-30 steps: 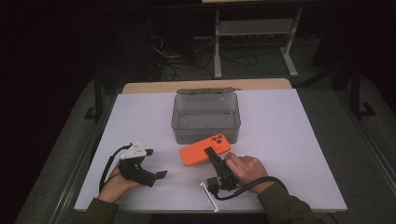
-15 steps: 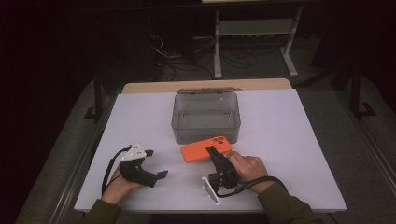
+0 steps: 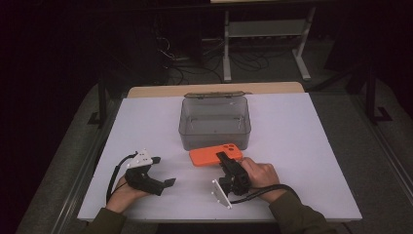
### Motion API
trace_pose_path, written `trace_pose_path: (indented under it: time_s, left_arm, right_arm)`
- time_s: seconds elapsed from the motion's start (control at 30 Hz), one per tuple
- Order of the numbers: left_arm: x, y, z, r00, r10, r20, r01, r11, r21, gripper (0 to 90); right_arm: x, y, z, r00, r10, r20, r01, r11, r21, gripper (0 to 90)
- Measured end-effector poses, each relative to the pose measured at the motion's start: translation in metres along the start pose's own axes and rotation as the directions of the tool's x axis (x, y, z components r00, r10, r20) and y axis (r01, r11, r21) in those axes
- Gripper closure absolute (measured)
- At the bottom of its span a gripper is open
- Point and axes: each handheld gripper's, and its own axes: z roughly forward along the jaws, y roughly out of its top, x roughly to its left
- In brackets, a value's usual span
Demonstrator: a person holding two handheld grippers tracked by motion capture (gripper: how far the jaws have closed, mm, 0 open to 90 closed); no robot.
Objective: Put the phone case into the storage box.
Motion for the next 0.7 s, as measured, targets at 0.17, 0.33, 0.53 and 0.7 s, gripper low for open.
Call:
trace_pose_path:
  time_s: [0.17,0.33,0.53,0.7]
  left_arm:
    - [-0.001,0.000,0.001,1.0000,-0.006,0.002,0.006,1.0000,-0.005,0.0]
    - [-0.001,-0.001,0.002,0.9999,-0.004,-0.011,0.004,1.0000,-0.004,0.0]
    - [-0.002,-0.002,0.001,0.9999,-0.001,-0.016,0.001,1.0000,-0.005,0.0]
    - [-0.002,-0.002,0.002,0.9999,-0.007,-0.007,0.007,1.0000,-0.007,0.0]
  right_arm:
    - [-0.004,-0.001,0.000,0.9984,0.053,-0.019,-0.053,0.999,0.002,79.5]
    - [-0.007,-0.002,0.000,0.9946,0.095,-0.040,-0.095,0.995,0.007,79.5]
    - [-0.011,-0.004,0.001,0.9852,0.157,-0.069,-0.156,0.988,0.011,79.5]
    - [-0.016,-0.006,0.002,0.9710,0.218,-0.098,-0.217,0.976,0.021,79.5]
